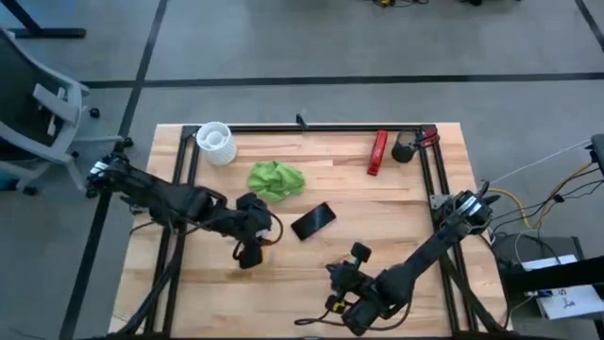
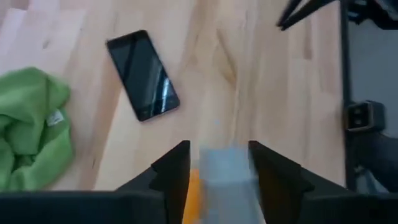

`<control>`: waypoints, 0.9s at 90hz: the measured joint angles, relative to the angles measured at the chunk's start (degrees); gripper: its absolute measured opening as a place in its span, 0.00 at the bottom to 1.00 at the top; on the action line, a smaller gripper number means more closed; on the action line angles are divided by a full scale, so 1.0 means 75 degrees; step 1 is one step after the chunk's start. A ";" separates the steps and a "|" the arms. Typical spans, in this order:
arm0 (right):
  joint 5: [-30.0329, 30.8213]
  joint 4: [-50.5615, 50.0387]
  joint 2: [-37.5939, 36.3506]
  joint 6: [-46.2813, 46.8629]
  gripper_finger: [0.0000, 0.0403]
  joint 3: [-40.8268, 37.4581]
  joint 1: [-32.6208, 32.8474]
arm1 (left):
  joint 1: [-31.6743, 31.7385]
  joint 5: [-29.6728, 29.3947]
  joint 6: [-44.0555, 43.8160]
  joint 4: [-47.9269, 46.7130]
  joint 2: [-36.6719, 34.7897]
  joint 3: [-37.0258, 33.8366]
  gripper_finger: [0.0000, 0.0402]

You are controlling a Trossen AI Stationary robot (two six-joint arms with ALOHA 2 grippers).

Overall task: Apply microfiber cloth
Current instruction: Spray the front and back of the cellphone using the cleaning bottle

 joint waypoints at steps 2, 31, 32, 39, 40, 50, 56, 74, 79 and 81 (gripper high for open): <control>0.0019 0.0075 0.0003 -0.0001 0.00 -0.0001 -0.0012 | -0.0007 0.0000 0.0043 0.0014 -0.0053 0.0054 0.37; 0.0107 0.1472 0.0124 -0.0784 0.14 -0.0003 -0.0603 | -0.0101 0.1048 0.0502 -0.0061 -0.1243 0.0467 0.43; 0.0116 0.1536 0.0132 -0.0844 0.15 -0.0003 -0.0634 | -0.0123 0.1046 0.0481 -0.0137 -0.1306 0.0467 0.43; 0.0118 0.1923 0.0160 -0.1103 0.22 -0.0003 -0.0802 | -0.0288 0.0740 0.0108 -0.0625 -0.1755 0.0371 0.44; 0.0117 0.1972 0.0160 -0.1128 0.23 -0.0003 -0.0820 | -0.0321 0.0651 0.0040 -0.0699 -0.1819 0.0350 0.44; 0.0126 0.2264 0.0160 -0.1573 0.29 -0.0003 -0.1015 | -0.0784 -0.0230 -0.0523 -0.1504 -0.2438 0.0044 0.42; 0.0123 0.2403 0.0160 -0.1744 0.31 -0.0004 -0.1147 | -0.1057 -0.0705 -0.0830 -0.1581 -0.2770 -0.0367 0.40; 0.0032 0.4266 0.0160 -0.2812 0.32 -0.0006 -0.1523 | -0.1422 -0.1424 -0.1294 -0.0441 -0.3237 -0.2145 0.34; -0.0177 0.4778 0.0160 -0.3421 0.31 -0.0006 -0.1594 | -0.1422 -0.1421 -0.1167 -0.0071 -0.3237 -0.2628 0.33; -0.0246 0.4927 0.0160 -0.3576 0.30 -0.0006 -0.1630 | -0.1422 -0.1422 -0.1118 0.0092 -0.3237 -0.2817 0.32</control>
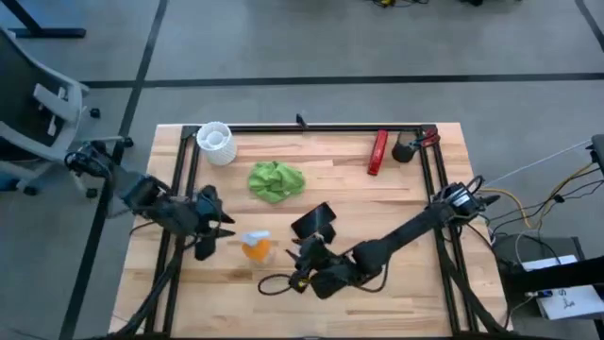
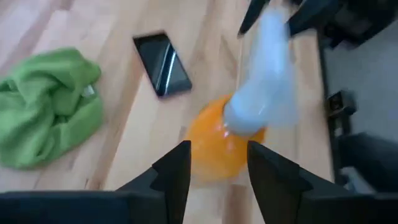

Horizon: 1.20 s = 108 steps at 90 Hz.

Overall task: Apply microfiber cloth
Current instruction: Spray the front and back of the cellphone using the cleaning bottle

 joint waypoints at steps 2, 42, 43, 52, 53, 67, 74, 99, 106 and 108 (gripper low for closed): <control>-0.0065 0.0133 0.0000 -0.0142 0.30 0.0000 -0.0029 | 0.0000 0.0000 0.0048 0.0164 0.0000 -0.0169 0.31; -0.0086 0.0541 -0.0136 -0.1192 0.17 0.0000 -0.0508 | 0.0000 0.1123 0.0965 0.3899 0.0316 -0.2069 0.19; -0.0085 0.0525 -0.0159 -0.1217 0.17 0.0000 -0.0508 | 0.0000 0.1196 0.0960 0.3892 0.0323 -0.2073 0.19; -0.0090 -0.0056 -0.0413 -0.1191 0.14 0.0018 -0.0498 | -0.0011 0.1654 0.0935 0.3733 0.0325 -0.2080 0.18; -0.0088 -0.0159 -0.0446 -0.1180 0.14 0.0020 -0.0490 | -0.0012 0.1672 0.0932 0.3716 0.0318 -0.2079 0.18; -0.0152 -0.2124 -0.0769 -0.0458 0.14 0.0032 -0.0430 | -0.0034 0.1735 0.1136 0.3460 0.0147 -0.2067 0.17; -0.0445 -0.3303 -0.0790 0.0403 0.15 0.0032 -0.0435 | -0.0061 0.1430 0.1366 0.3505 0.0045 -0.2118 0.17; -0.1297 -0.4560 -0.0692 0.1855 0.24 -0.0899 -0.0484 | -0.0041 0.0290 0.1280 0.3848 0.0072 -0.3098 0.23; -0.1389 -0.4580 -0.0699 0.1989 0.24 -0.1396 -0.0507 | -0.0041 0.0292 0.1328 0.4037 0.0120 -0.3319 0.27; -0.1496 -0.4584 -0.0700 0.2048 0.24 -0.1551 -0.0549 | -0.0039 0.0290 0.1359 0.4057 0.0128 -0.3365 0.29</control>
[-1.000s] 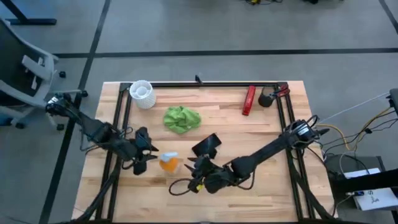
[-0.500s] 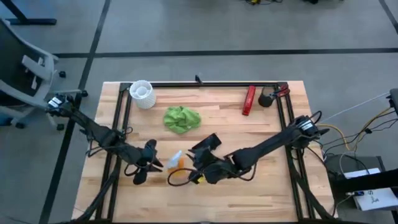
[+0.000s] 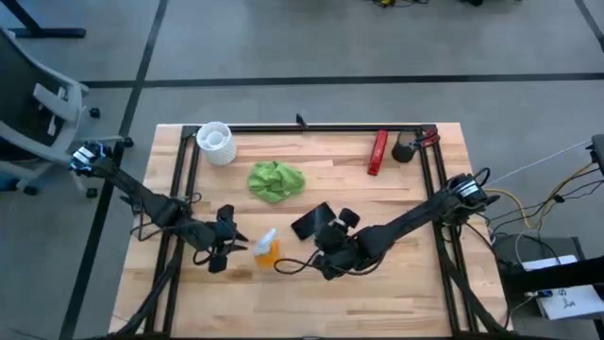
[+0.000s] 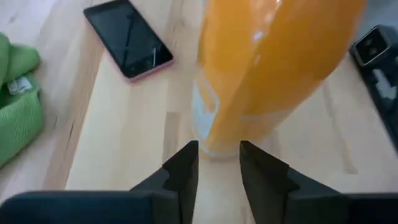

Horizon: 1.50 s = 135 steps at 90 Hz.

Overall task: Apply microfiber cloth
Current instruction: Spray the front and back of the cellphone using the cleaning bottle

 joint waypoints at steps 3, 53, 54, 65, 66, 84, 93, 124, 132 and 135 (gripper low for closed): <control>-0.0245 -0.0030 -0.0008 0.0059 0.24 -0.0216 -0.0079 | 0.0002 0.0000 0.0030 -0.0013 0.0011 -0.0060 0.31; -0.2146 0.0572 -0.0829 -0.5232 0.25 -0.1104 -0.2043 | 0.0007 -0.1637 0.0947 0.0048 0.0056 -0.0541 0.62; -0.2167 0.0617 -0.0838 -0.5353 0.25 -0.1092 -0.2069 | 0.0007 -0.1637 0.0900 0.0047 0.0056 -0.0541 0.62; -0.2691 0.0860 -0.0835 -0.6462 0.29 -0.0912 -0.2335 | 0.0006 -0.1630 0.0358 0.0074 0.0059 -0.0541 0.65; -0.2752 0.0884 -0.0832 -0.6522 0.29 -0.0904 -0.2356 | 0.0004 -0.1632 0.0304 0.0074 0.0059 -0.0541 0.66; -0.4261 0.1345 -0.0809 -0.7549 0.45 -0.0826 -0.2877 | 0.0004 -0.1623 -0.0091 0.0106 0.0068 -0.0541 0.68; -0.4406 0.1408 -0.0807 -0.8012 0.54 -0.0804 -0.3094 | 0.0004 -0.1624 -0.0105 0.0148 0.0079 -0.0541 0.68; -0.5113 0.1837 -0.0380 -0.9209 0.82 -0.0794 -0.3559 | 0.0004 -0.1642 0.0110 0.0491 0.0137 -0.0541 0.67; -0.5378 0.1797 -0.0176 -0.9343 0.84 -0.0779 -0.3581 | 0.0001 -0.1670 0.0195 0.0593 0.0143 -0.0541 0.67; -0.5396 0.1827 -0.0125 -0.9431 0.85 -0.0751 -0.3601 | -0.0002 -0.1667 0.0198 0.0592 0.0143 -0.0541 0.67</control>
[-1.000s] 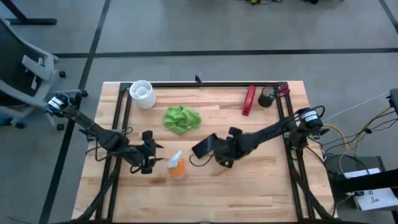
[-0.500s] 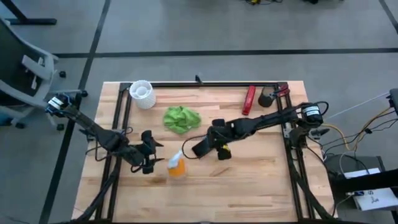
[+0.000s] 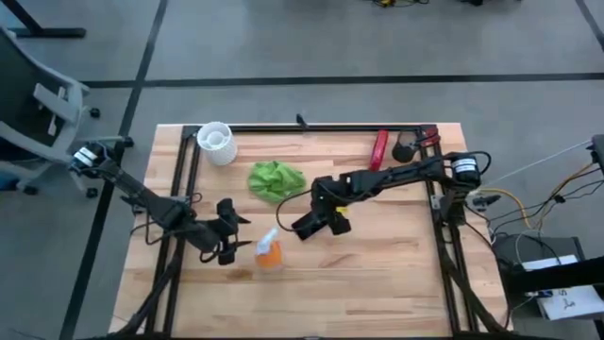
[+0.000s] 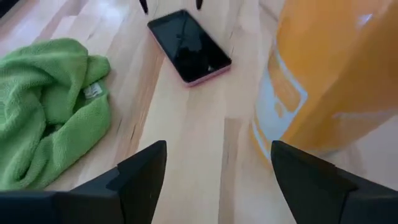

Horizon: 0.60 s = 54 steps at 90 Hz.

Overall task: Apply microfiber cloth
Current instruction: Spray the front and back of the cellphone using the cleaning bottle

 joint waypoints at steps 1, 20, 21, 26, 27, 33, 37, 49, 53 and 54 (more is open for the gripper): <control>0.0002 -0.0018 0.0017 -0.0041 0.85 0.0000 -0.0003 | 0.0000 0.0002 0.0000 -0.0011 0.0000 0.0000 0.67; -0.0048 -0.0104 0.0324 -0.0563 0.84 -0.0012 -0.0184 | 0.0029 -0.0064 -0.0019 0.0352 0.0102 -0.0001 0.67; -0.0049 -0.0105 0.0330 -0.0571 0.84 -0.0012 -0.0194 | 0.0026 -0.0067 -0.0018 0.0376 0.0109 0.0003 0.67; -0.0040 -0.0132 0.0338 -0.0665 0.84 -0.0012 -0.0249 | 0.0029 -0.0067 -0.0021 0.0332 0.0114 0.0001 0.67; -0.0042 -0.0138 0.0338 -0.0683 0.84 -0.0011 -0.0261 | 0.0029 -0.0067 -0.0023 0.0332 0.0114 -0.0004 0.67; -0.0037 -0.0282 0.0338 -0.0746 0.84 -0.0009 -0.0323 | 0.0044 -0.0081 -0.0025 0.0505 0.0197 0.0002 0.67; -0.0020 -0.0415 0.0338 -0.0798 0.84 -0.0009 -0.0356 | 0.0044 -0.0076 -0.0023 0.0460 0.0222 0.0000 0.67; -0.0004 -0.0546 0.0335 -0.0923 0.85 -0.0009 -0.0405 | 0.0055 -0.0085 -0.0020 0.0522 0.0342 0.0000 0.67; -0.0001 -0.0549 0.0335 -0.0917 0.85 -0.0009 -0.0405 | 0.0055 -0.0087 -0.0021 0.0543 0.0381 0.0000 0.67; 0.0000 -0.0549 0.0335 -0.0911 0.85 -0.0009 -0.0405 | 0.0055 -0.0087 -0.0023 0.0549 0.0390 0.0000 0.67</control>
